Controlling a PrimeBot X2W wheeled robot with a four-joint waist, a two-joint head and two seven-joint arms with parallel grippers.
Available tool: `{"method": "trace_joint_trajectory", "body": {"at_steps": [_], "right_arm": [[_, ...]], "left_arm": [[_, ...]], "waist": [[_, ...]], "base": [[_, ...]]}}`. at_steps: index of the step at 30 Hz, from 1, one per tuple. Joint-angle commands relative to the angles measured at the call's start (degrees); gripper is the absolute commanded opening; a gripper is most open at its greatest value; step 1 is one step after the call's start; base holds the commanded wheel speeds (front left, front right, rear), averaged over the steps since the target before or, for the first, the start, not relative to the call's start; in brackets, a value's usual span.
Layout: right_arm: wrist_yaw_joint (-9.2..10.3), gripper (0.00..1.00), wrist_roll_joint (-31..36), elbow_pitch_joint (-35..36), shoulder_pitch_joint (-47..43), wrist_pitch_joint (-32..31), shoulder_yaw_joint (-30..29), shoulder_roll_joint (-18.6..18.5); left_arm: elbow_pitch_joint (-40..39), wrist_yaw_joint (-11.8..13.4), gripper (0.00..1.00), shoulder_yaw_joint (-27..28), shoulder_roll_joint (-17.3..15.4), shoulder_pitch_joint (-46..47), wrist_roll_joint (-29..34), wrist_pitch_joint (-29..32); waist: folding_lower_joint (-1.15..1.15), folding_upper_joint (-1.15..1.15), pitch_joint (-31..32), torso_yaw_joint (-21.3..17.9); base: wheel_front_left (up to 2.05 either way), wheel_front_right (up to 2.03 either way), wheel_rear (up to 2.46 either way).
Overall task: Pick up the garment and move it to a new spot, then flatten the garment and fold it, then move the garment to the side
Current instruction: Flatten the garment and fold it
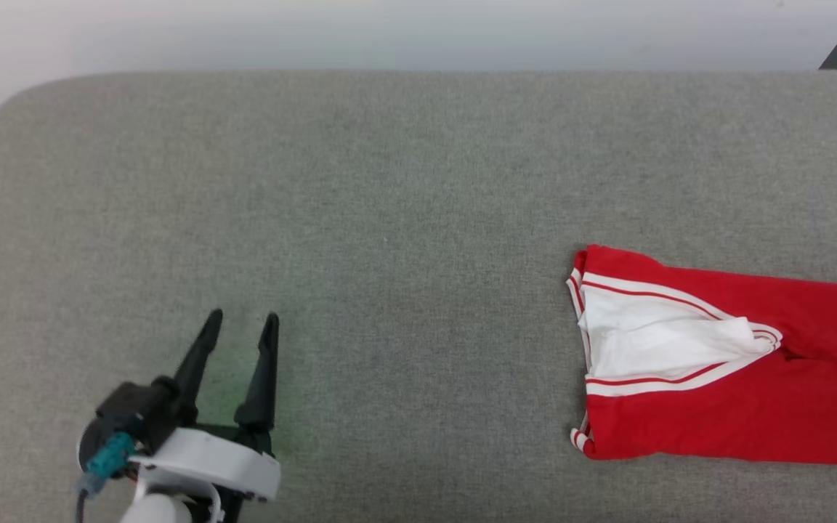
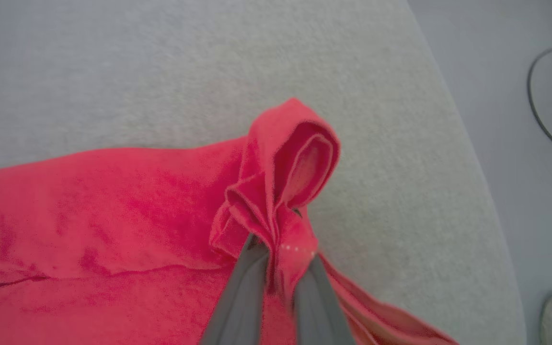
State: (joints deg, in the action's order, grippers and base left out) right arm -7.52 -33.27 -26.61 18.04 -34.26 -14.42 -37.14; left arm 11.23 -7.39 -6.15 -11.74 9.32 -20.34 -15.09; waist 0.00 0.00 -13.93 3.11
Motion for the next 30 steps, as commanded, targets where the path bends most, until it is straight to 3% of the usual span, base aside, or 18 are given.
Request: {"method": "trace_joint_trajectory", "body": {"at_steps": [1,8,16,22,30], "right_arm": [[0.06,0.00,-1.3,2.3,-1.0,-0.4,1.2,0.4],[0.03,0.00,-8.7,20.8,-5.1,-5.4,10.2,5.8],[0.03,0.00,-7.9,33.8,-4.0,-10.1,20.8,9.9],[0.03,0.00,-5.7,32.2,1.2,-10.5,27.1,11.5],[0.03,0.00,-4.3,23.6,5.5,-9.3,32.3,12.5]], "left_arm": [[0.2,-0.1,1.00,0.1,0.4,-1.1,-0.3,0.0],[1.5,-0.1,1.00,-1.0,1.4,-2.7,-0.5,0.0],[2.3,-0.1,1.00,-3.9,3.2,-1.4,-1.8,0.0],[2.6,-0.1,1.00,-5.1,4.5,-0.7,-2.5,0.0],[3.2,-0.1,1.00,-6.2,5.3,0.9,-3.4,0.0]], "waist": [[0.00,0.00,1.2,-0.1],[0.00,0.00,3.7,0.5],[0.00,0.00,4.2,4.3],[0.00,0.00,2.9,7.8],[0.00,0.00,1.4,11.6]], "base": [[0.00,0.00,0.00],[0.00,0.00,0.00],[0.00,0.00,0.00],[0.00,0.00,0.00],[0.00,0.00,0.00]]}}
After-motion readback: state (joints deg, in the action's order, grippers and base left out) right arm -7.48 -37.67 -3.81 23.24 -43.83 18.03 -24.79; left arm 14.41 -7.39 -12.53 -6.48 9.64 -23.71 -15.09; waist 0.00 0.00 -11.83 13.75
